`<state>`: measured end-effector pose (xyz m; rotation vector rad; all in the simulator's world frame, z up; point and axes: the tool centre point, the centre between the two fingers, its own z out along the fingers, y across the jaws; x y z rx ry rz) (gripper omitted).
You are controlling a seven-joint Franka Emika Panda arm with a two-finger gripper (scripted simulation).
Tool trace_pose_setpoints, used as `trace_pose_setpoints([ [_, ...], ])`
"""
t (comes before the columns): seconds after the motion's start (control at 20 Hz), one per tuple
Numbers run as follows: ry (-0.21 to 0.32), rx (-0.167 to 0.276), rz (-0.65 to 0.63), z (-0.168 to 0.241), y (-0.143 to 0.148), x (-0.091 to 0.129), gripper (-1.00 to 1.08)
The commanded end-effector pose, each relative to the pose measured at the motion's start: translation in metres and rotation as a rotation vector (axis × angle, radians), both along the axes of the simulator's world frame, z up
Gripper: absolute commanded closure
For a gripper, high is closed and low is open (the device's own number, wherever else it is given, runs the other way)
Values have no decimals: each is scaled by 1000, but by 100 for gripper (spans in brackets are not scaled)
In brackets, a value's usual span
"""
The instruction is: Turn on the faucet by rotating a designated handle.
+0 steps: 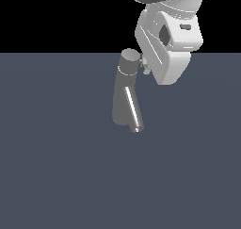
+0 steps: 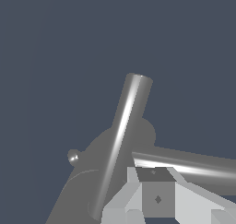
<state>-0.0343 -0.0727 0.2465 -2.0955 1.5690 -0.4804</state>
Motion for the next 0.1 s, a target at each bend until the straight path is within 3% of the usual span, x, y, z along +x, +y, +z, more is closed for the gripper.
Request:
trace_pose_setpoints([
  [0.0, 4, -8, -72, -2, -41, 4, 108],
  [0.05, 4, -8, -72, -2, -41, 4, 108],
])
